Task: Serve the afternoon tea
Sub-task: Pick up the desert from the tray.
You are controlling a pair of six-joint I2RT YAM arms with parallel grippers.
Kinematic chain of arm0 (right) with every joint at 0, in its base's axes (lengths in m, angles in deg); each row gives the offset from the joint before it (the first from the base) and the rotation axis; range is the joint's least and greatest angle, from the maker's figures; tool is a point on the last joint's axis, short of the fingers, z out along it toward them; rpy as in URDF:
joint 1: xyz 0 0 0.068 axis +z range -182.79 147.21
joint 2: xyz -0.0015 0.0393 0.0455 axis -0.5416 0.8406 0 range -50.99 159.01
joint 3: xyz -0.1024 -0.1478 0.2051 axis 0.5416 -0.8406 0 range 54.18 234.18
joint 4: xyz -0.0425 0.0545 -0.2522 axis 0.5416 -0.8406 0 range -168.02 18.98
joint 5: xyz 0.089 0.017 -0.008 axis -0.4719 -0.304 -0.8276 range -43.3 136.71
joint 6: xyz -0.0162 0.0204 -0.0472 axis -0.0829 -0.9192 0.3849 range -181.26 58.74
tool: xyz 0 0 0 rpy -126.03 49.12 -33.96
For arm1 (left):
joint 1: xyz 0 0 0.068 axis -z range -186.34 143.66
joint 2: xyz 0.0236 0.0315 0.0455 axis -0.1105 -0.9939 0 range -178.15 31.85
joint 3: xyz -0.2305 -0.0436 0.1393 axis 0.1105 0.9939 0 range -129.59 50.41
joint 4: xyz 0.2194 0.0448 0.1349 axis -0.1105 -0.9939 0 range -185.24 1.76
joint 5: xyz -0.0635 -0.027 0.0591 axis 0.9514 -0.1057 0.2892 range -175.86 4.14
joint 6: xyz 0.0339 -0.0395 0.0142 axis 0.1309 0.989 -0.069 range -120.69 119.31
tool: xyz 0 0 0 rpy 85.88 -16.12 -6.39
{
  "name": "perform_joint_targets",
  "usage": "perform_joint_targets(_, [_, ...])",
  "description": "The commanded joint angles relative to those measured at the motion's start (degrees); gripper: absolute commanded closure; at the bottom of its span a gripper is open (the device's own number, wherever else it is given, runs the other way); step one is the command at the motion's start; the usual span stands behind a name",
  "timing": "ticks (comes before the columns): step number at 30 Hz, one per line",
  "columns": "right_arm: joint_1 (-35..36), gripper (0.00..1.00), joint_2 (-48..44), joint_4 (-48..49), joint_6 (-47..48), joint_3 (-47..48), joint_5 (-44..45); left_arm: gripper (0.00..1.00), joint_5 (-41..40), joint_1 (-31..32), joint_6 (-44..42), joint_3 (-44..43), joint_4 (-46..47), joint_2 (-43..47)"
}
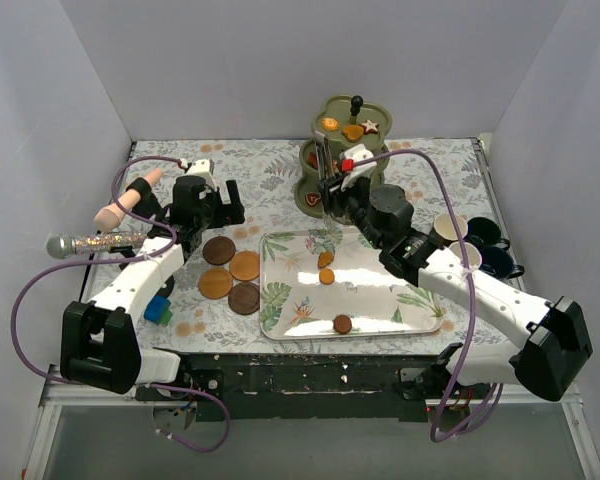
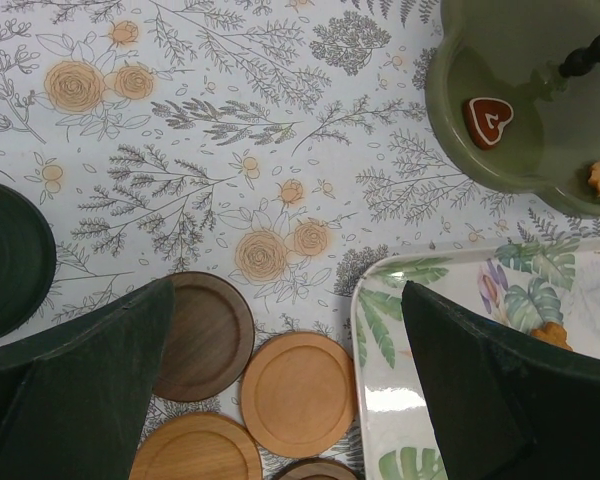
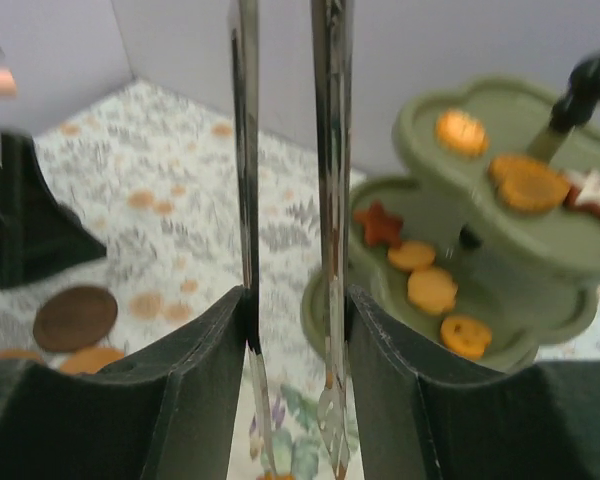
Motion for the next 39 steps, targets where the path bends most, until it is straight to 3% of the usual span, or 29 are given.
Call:
perform_joint_targets(1, [0.7,0.49,-3.4,1.5,-6.6,-6.1,3.2,0.02,-0.7,-0.1,-0.3,0.1,0.8,3.5])
perform_joint_targets(15, [3.9,0.41,-1.8,13.7,-9.1,-20.3,8.4,0.02,-0.5,0.0,-0.2,0.1,0.8,2.5])
perform_joint_targets(39, [11.0,0.39,2.3,17.6,-7.9,-24.7,17.4,0.02,0.3,-0.1,-0.1,-0.2,0.8,2.2])
